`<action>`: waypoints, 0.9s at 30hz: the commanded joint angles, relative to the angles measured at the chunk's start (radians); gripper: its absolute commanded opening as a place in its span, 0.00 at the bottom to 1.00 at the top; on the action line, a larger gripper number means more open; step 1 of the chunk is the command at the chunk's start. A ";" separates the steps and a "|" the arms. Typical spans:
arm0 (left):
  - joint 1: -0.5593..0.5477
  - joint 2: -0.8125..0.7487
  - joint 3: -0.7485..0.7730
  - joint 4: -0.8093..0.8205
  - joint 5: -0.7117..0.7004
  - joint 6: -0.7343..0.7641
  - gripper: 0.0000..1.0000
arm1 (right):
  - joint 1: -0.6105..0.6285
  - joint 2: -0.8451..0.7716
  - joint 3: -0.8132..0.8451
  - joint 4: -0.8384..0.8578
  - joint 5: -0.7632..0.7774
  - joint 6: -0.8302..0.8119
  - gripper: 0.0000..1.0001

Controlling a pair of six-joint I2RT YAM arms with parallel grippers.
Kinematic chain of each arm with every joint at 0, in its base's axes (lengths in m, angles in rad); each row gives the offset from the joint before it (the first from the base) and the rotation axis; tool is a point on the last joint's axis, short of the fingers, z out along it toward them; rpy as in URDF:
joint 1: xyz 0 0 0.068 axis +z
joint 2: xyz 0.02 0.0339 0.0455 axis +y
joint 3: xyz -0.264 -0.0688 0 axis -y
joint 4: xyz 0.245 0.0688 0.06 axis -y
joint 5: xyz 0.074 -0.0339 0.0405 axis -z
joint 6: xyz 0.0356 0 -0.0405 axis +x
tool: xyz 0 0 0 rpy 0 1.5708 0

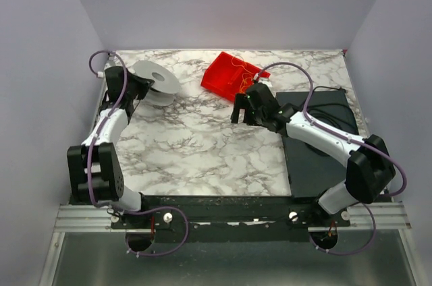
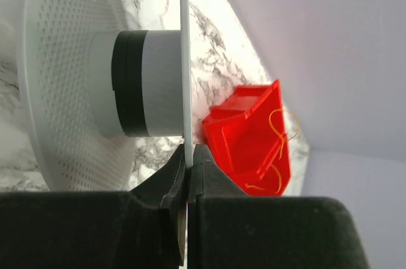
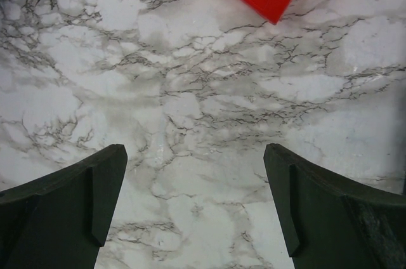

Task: Wrap the cables

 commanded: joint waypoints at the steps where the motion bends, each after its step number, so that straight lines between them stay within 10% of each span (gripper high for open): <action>1: -0.133 -0.136 0.177 -0.486 -0.219 0.373 0.00 | 0.001 -0.024 0.065 -0.064 0.116 -0.027 1.00; 8: -0.395 -0.151 0.338 -0.821 -0.463 0.524 0.00 | -0.018 -0.002 0.106 -0.064 0.114 -0.010 1.00; 27: -0.794 -0.054 0.332 -0.992 -0.774 0.339 0.00 | -0.072 0.059 0.143 -0.052 0.049 -0.003 1.00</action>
